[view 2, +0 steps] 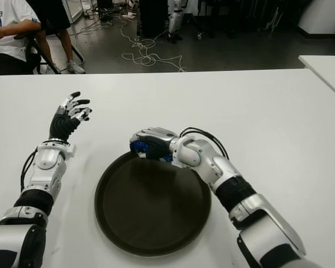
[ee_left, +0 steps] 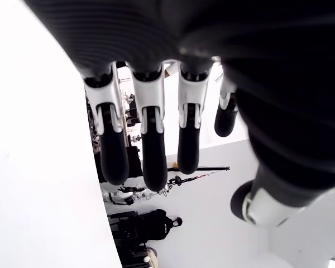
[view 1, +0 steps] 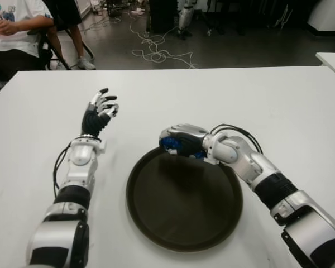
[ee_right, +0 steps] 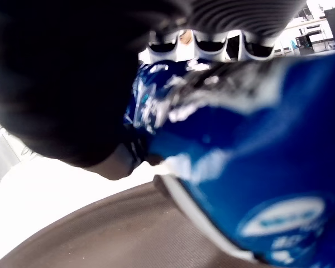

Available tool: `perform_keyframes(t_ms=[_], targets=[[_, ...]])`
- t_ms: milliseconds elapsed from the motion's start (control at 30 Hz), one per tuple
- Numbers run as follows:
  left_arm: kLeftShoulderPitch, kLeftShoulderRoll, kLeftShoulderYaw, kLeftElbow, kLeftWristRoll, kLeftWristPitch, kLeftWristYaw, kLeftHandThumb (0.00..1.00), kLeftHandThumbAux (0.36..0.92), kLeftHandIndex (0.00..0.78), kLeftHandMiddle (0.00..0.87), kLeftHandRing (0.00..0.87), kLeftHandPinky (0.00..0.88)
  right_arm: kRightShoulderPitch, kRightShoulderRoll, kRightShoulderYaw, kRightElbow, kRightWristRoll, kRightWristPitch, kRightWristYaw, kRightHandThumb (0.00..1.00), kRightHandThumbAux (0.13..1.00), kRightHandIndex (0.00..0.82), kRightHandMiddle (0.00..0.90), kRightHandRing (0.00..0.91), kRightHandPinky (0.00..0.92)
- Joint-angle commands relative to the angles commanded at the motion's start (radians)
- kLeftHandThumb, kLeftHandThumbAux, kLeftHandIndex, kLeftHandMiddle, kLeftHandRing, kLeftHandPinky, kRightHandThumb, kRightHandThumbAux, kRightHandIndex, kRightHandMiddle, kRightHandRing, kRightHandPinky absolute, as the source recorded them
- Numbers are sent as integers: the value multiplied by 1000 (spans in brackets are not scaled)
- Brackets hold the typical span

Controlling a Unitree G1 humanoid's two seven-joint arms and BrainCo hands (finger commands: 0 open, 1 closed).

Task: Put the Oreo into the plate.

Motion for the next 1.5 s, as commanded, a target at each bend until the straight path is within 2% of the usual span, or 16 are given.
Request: perform_keyframes(t_ms=[133, 200, 233, 267, 300, 333, 400, 467, 533, 800, 1200, 1500], targets=[[0, 0, -1, -2, 4, -1, 6, 453, 698, 137, 269, 319, 378, 4, 3, -4, 0, -7, -3, -28, 682, 743, 403, 381, 416, 405], [1, -1, 0, -3, 3, 0, 6, 449, 697, 138, 270, 317, 379, 5, 3, -3, -1, -14, 0, -36, 670, 746, 397, 248, 264, 245], [1, -1, 0, -3, 2, 0, 6, 448, 697, 138, 269, 317, 380, 5, 2, -3, -2, -16, 1, -38, 544, 751, 323, 209, 217, 196], [1, -2, 1, -4, 0, 0, 5, 447, 696, 137, 269, 316, 381, 4, 1, -1, -1, -19, 4, -37, 348, 763, 214, 151, 149, 125], [1, -2, 2, -4, -1, 0, 4, 445, 694, 136, 269, 316, 384, 4, 0, 0, -1, -21, 6, -37, 222, 733, 137, 97, 95, 80], [1, -3, 3, -4, -3, 0, 3, 445, 694, 136, 269, 316, 385, 2, -2, 2, 1, -24, 8, -36, 178, 722, 109, 77, 76, 64], [1, -4, 3, -3, -2, -2, 7, 440, 688, 137, 273, 320, 388, -8, -3, 9, 27, -34, 9, -38, 72, 629, 44, 31, 31, 26], [0, -3, 2, -2, 1, -2, 12, 435, 685, 138, 275, 321, 388, -14, -3, 10, 39, -39, 9, -39, 37, 585, 22, 16, 15, 13], [-1, -2, -1, -1, 8, -3, 20, 432, 687, 138, 276, 320, 383, -16, -3, 10, 41, -43, 10, -36, 15, 533, 9, 6, 6, 5], [-4, 1, -3, 8, 13, -3, 24, 445, 684, 137, 273, 321, 388, -25, -8, 17, 57, -64, 10, -47, 0, 435, 0, 0, 0, 0], [-3, -1, -2, 5, 7, 2, 15, 445, 690, 135, 267, 313, 379, -35, -9, 25, 81, -87, 10, -73, 0, 399, 0, 0, 0, 0], [-6, -1, -3, 4, 11, 11, 21, 448, 699, 133, 270, 326, 388, -45, -12, 26, 85, -106, 45, -85, 0, 383, 0, 0, 0, 0]])
